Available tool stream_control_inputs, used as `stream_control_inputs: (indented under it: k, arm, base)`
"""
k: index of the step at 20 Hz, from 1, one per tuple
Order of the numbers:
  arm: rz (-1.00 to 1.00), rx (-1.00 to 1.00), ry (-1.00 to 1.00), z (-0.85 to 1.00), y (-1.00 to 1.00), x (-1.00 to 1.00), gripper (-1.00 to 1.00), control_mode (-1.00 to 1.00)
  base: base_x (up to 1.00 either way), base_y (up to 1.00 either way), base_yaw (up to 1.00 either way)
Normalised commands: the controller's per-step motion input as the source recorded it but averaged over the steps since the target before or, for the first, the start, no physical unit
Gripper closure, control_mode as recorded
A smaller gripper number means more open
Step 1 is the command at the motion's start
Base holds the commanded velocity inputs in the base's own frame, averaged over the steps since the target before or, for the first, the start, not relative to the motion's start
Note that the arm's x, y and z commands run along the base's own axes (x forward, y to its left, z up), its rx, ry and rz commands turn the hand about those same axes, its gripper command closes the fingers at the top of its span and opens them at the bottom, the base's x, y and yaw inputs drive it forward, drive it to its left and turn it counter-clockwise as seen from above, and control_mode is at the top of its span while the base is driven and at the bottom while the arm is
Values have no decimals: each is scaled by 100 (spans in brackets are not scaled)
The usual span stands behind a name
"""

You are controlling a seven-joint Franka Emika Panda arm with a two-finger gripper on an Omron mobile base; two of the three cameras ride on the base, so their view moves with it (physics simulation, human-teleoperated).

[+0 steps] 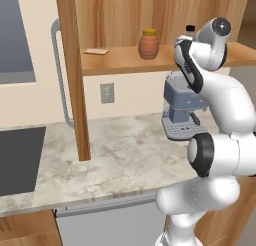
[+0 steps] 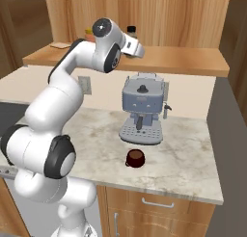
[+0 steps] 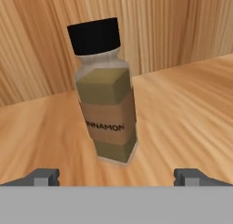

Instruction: Pick the cinnamon and honey bottle from the cabinet and place them next to the mug.

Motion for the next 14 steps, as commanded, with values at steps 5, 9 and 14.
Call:
stream_control_inputs:
  k: [5, 9, 14]
  arm:
    - [0, 0, 0, 11, 0, 4, -100, -100]
    - [0, 0, 0, 3, 0, 1, -100, -100]
    - [0, 0, 0, 0, 0, 9, -100, -100]
  base:
    - [0, 0, 0]
    - [0, 0, 0]
    - [0, 0, 0]
